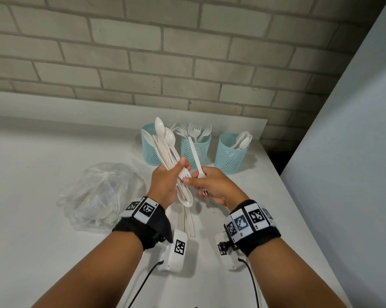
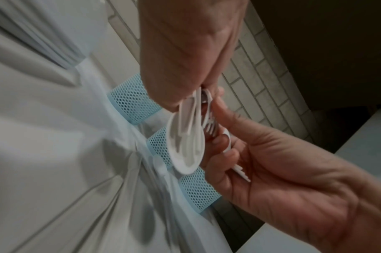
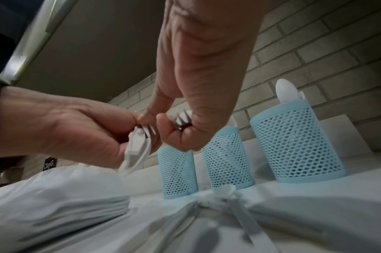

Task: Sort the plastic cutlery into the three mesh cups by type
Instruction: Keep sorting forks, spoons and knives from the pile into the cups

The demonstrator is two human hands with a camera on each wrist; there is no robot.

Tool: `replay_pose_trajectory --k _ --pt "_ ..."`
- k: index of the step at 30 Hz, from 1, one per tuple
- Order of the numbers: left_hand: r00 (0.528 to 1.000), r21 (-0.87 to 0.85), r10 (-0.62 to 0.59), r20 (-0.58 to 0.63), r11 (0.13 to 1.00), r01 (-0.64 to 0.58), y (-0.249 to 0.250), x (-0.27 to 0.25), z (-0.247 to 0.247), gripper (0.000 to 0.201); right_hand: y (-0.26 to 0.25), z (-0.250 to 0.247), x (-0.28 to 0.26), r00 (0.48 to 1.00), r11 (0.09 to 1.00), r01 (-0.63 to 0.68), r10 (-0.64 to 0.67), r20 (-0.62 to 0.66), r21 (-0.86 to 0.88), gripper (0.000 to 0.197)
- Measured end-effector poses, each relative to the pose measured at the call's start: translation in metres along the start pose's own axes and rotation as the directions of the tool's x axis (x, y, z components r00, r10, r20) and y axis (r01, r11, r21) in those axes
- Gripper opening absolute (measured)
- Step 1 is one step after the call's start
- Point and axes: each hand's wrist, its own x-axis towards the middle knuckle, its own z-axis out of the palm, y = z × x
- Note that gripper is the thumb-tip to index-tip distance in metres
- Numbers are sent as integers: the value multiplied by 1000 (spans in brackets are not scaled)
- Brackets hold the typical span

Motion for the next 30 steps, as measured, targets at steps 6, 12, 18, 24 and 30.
replay_pose_trajectory --k 6,12,18,24,30 --pt "998 -54 26 -57 998 -29 3 4 -3 21 -2 -18 -1 998 977 -59 51 47 204 14" --pt "991 -89 -16 -131 996 4 6 7 -9 29 -8 -41 -5 1000 917 -16 18 -2 399 16" --pt "978 -46 -99 -183 995 92 4 8 -10 13 -17 -48 -7 998 851 61 -43 -47 522 26" --pt "976 -7 -114 -186 993 115 6 7 -8 10 -17 -45 -2 970 982 147 -121 -209 115 23" --pt "975 -22 -142 -171 990 140 7 4 -7 9 -17 -49 1 912 865 336 -200 -358 373 24"
